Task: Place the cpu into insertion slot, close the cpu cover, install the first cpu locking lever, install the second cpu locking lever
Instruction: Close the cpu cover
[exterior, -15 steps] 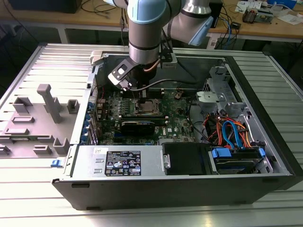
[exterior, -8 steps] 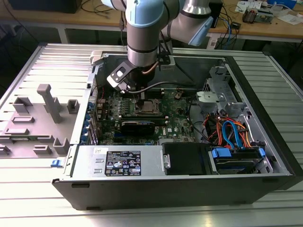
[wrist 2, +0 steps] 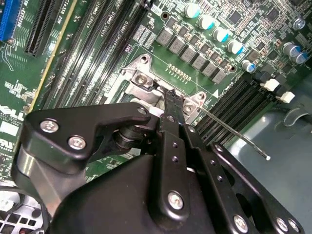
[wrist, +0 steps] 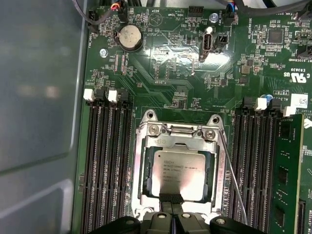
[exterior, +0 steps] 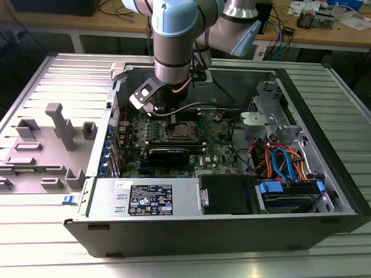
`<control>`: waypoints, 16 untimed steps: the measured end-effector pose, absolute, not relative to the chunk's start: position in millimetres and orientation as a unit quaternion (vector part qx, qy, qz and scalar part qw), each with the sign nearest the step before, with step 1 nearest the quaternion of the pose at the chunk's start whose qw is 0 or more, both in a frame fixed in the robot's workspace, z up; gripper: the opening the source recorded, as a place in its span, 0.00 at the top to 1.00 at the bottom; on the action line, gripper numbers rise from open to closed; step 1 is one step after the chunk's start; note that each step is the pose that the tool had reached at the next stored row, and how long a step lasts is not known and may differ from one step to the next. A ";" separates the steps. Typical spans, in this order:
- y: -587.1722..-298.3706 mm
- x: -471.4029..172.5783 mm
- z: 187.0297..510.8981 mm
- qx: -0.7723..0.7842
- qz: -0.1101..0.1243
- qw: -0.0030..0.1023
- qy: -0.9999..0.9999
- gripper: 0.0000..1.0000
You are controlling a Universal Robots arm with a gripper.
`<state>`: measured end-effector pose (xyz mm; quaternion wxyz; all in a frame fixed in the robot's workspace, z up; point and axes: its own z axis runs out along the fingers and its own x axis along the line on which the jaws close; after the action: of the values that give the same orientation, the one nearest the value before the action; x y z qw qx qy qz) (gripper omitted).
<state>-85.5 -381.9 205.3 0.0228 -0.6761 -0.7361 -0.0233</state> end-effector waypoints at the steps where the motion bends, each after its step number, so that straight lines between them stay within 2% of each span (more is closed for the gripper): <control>1: -381.8 -85.5 205.5 -0.676 -0.023 0.023 -0.736 0.89; 16: -381.9 -55.1 211.3 -0.676 -0.021 0.021 -0.736 0.89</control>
<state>-55.1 -381.9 211.3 0.0210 -0.6762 -0.7361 -0.0213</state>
